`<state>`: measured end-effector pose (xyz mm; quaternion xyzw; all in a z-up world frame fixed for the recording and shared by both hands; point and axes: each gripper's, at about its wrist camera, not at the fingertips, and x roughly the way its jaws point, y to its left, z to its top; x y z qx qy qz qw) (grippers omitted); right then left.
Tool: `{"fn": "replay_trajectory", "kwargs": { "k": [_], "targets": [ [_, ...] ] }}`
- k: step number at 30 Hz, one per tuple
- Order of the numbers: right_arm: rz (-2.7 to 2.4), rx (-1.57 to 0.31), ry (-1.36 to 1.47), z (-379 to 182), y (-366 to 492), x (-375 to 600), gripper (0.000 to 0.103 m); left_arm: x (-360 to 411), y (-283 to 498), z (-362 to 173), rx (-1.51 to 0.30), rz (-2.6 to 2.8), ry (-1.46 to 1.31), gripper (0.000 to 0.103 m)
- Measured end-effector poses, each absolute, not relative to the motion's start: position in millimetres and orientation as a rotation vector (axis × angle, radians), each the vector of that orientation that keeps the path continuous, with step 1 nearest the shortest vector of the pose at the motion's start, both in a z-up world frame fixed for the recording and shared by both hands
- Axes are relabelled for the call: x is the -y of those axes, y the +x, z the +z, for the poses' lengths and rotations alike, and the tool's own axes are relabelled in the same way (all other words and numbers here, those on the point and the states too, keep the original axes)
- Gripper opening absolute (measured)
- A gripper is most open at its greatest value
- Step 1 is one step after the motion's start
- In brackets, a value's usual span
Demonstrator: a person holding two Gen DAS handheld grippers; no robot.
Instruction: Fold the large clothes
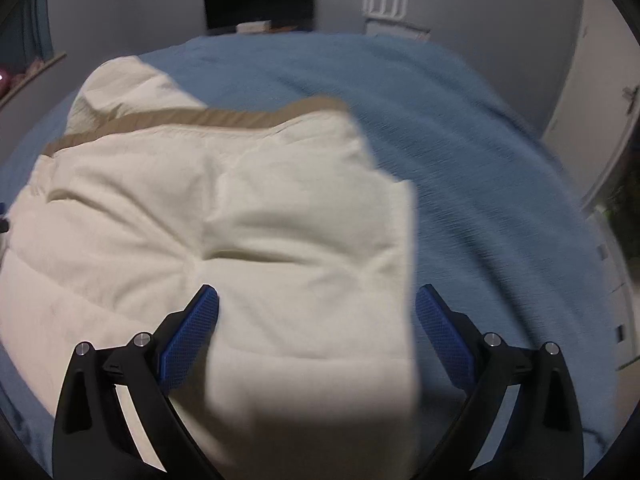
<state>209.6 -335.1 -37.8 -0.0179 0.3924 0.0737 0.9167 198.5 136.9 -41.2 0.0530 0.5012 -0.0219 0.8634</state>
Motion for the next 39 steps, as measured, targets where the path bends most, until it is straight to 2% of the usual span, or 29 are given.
{"fn": "replay_trajectory", "kwargs": {
  "k": [4, 10, 12, 13, 16, 20, 22, 23, 24, 25, 34, 36, 37, 38, 39],
  "targets": [
    [0.116, -0.883, 0.034, -63.4, 212.9, 356.5, 0.095, -151.8, 194.6, -67.1, -1.068, -0.051, 0.016, 0.098],
    [0.224, -0.873, 0.136, -55.1, 221.3, 370.4, 0.095, -164.8, 196.4, -51.8, -1.03, -0.111, 0.046, 0.096],
    [0.269, -0.879, 0.182, -51.3, 234.0, 376.9, 0.094, -181.8, 199.4, -48.0, -1.007, -0.136, -0.023, 0.094],
    [0.283, -0.885, 0.211, -50.5, 242.0, 380.4, 0.094, -192.9, 202.3, -47.7, -0.997, -0.152, -0.089, 0.089],
    [0.322, -0.917, 0.273, -53.1, 265.9, 387.9, 0.085, -219.2, 215.4, -55.4, -0.978, -0.18, -0.268, 0.075],
    [0.402, -0.979, 0.376, -65.7, 295.4, 397.2, 0.08, -225.2, 218.0, -71.4, -0.995, -0.238, -0.301, 0.075],
    [0.471, -0.991, 0.428, -70.0, 294.5, 402.4, 0.072, -231.3, 216.8, -77.6, -1.004, -0.306, -0.311, 0.074],
    [0.515, -0.99, 0.444, -69.3, 296.1, 404.3, 0.062, -235.6, 216.4, -78.9, -1.004, -0.341, -0.319, 0.069],
    [0.542, -0.993, 0.446, -69.0, 297.3, 406.9, 0.056, -237.0, 216.1, -79.4, -1.003, -0.366, -0.329, 0.066],
    [0.56, -1.002, 0.452, -70.6, 298.7, 408.2, 0.055, -242.5, 214.1, -80.2, -0.999, -0.402, -0.358, 0.061],
    [0.687, -1.037, 0.56, -86.2, 338.2, 387.6, 0.055, -242.2, 237.4, -97.5, -0.925, -0.438, -0.458, 0.061],
    [0.667, -1.035, 0.555, -87.0, 344.2, 378.2, 0.055, -235.6, 234.8, -99.1, -0.902, -0.438, -0.463, 0.058],
    [0.652, -1.027, 0.533, -85.5, 342.1, 375.2, 0.054, -233.2, 234.5, -98.2, -0.897, -0.43, -0.45, 0.052],
    [0.637, -1.015, 0.501, -81.1, 339.1, 371.8, 0.047, -235.1, 232.4, -94.4, -0.893, -0.427, -0.429, 0.041],
    [0.626, -0.992, 0.462, -73.7, 334.0, 367.1, 0.037, -235.4, 226.2, -88.4, -0.885, -0.428, -0.399, 0.034]
  ]
}}
